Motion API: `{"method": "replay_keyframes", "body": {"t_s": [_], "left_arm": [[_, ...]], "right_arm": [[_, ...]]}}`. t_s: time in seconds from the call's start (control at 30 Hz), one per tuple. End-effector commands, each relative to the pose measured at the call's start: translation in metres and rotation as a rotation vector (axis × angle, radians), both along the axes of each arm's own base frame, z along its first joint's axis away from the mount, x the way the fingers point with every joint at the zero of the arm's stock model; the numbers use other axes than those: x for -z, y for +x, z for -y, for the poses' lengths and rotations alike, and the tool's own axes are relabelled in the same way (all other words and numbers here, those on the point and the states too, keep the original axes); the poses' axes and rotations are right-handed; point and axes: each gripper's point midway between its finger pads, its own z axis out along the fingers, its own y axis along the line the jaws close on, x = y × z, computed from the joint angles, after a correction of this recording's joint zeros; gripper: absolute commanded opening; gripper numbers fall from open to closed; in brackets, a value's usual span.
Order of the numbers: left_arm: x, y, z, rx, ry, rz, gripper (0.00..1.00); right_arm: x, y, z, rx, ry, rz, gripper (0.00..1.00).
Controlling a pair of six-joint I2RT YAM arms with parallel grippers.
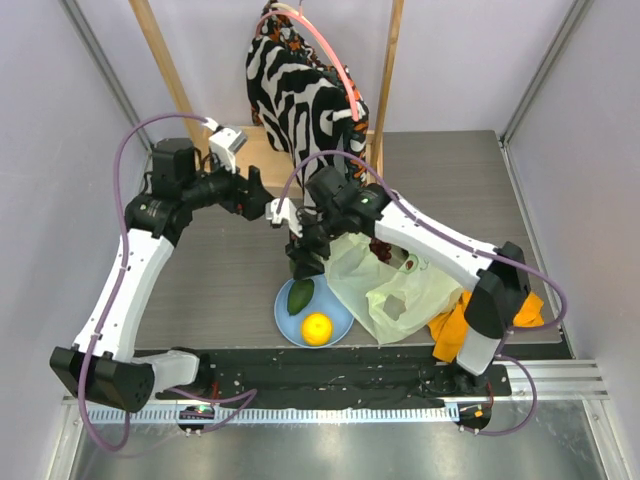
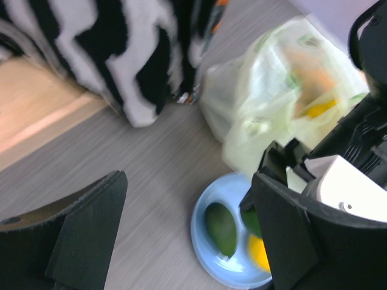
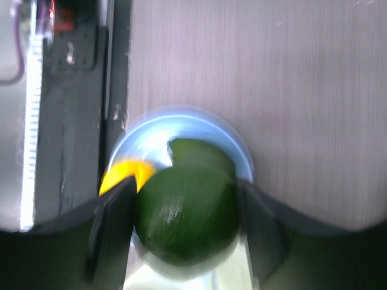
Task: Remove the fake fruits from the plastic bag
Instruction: Place the fake fruit on the plate.
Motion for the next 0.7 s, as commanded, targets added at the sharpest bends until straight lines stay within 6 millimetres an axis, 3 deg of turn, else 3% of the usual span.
{"method": "replay_keyframes", "body": {"t_s": [0.0,0.13,0.37,0.43,0.47,0.5,0.57,0.6,0.67], "left_arm": [[-0.008,-0.004,-0.024,-0.077,-0.033,0.009,0.89],[-0.014,-0.006,-0.035,-0.104,-0.078,0.015,0.88],[-0.013,-0.004,-0.043,-0.122,-0.101,0.005,0.86],[-0.012,-0.005,-0.041,-0.112,-0.113,-0.011,0.86],[-0.012,-0.006,-0.04,-0.108,-0.118,-0.017,0.86],[-0.01,-0.004,-0.038,-0.104,-0.129,-0.031,0.86],[-0.006,-0.002,-0.037,-0.101,-0.139,-0.048,0.86],[-0.005,-0.001,-0.034,-0.09,-0.148,-0.058,0.85],[0.003,0.001,-0.032,-0.086,-0.154,-0.085,0.84]], "right_arm": [[0.02,-0.002,-0.019,-0.084,0.012,0.048,0.36],[0.073,0.001,0.01,-0.148,-0.154,0.098,0.37],[0.12,-0.011,0.029,-0.168,-0.254,0.034,0.42],[0.125,-0.008,0.034,-0.156,-0.271,0.055,0.61],[0.124,-0.008,0.034,-0.153,-0.267,0.061,0.72],[0.113,-0.007,0.033,-0.148,-0.246,0.078,0.97],[0.096,-0.009,0.029,-0.125,-0.214,0.073,1.0],[0.069,-0.01,0.028,-0.115,-0.182,0.087,1.0],[0.037,-0.015,0.03,-0.09,-0.146,0.083,1.0]]}}
